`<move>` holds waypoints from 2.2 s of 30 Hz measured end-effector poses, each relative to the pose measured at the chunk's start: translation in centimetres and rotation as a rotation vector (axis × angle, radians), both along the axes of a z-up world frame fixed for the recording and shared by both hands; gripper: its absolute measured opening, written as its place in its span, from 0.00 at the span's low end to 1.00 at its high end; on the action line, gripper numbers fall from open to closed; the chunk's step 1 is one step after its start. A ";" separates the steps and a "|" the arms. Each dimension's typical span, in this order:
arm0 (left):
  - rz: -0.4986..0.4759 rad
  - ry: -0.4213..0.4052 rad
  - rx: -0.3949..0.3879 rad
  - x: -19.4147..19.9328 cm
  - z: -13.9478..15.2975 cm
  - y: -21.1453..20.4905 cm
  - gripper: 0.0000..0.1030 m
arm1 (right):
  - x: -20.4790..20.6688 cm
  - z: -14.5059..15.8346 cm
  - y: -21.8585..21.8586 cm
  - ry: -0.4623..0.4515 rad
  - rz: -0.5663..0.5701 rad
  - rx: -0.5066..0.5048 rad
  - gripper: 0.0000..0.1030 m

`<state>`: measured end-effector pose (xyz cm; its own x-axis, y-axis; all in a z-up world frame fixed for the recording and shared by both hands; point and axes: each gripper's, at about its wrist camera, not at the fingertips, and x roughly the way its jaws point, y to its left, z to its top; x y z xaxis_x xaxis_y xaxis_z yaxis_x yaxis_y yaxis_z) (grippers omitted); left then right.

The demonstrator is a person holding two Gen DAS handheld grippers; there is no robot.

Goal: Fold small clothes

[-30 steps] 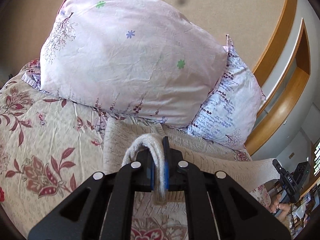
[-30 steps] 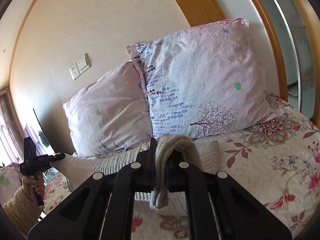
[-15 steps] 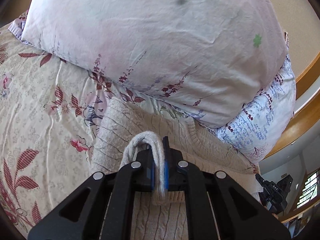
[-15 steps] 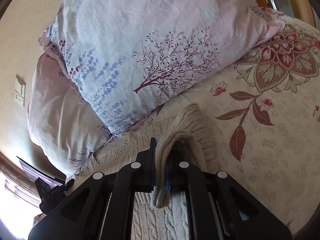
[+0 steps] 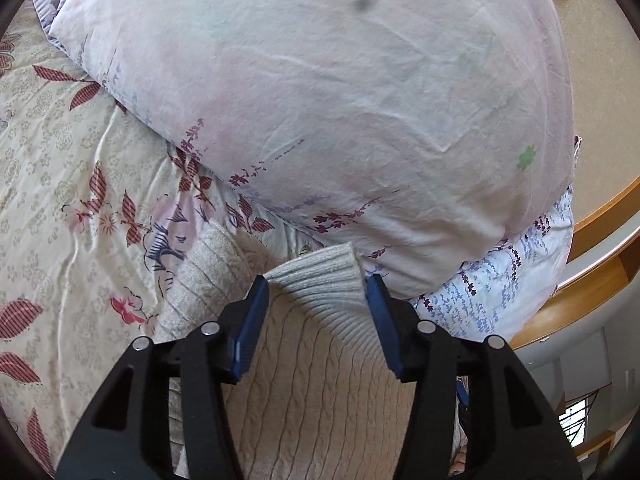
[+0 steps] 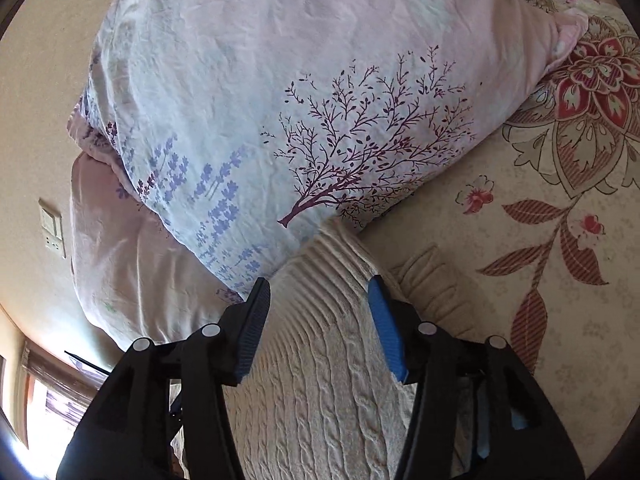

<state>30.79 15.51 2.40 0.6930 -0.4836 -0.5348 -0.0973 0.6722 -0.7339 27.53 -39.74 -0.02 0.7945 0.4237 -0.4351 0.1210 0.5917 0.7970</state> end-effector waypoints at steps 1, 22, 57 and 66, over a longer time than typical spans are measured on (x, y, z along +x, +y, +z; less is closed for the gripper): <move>0.000 0.002 0.009 -0.2 0.1 0.0 0.52 | -0.4 0.2 -0.1 -0.006 -0.005 -0.009 0.51; -0.189 -0.024 0.606 -9.5 -0.4 -2.2 0.41 | -9.0 0.3 1.3 0.061 0.117 -0.459 0.23; -0.197 -0.044 0.440 -12.6 -1.3 0.6 0.08 | -10.8 -0.4 1.4 0.088 0.074 -0.469 0.12; -0.175 -0.030 0.524 -12.3 0.3 -0.5 0.46 | -11.0 0.1 2.3 0.105 0.060 -0.542 0.22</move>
<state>18.49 14.99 2.67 0.6448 -0.2672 -0.7161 0.0649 0.9526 -0.2971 16.51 -37.46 0.08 0.7160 0.1606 -0.6794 0.1368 0.9221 0.3621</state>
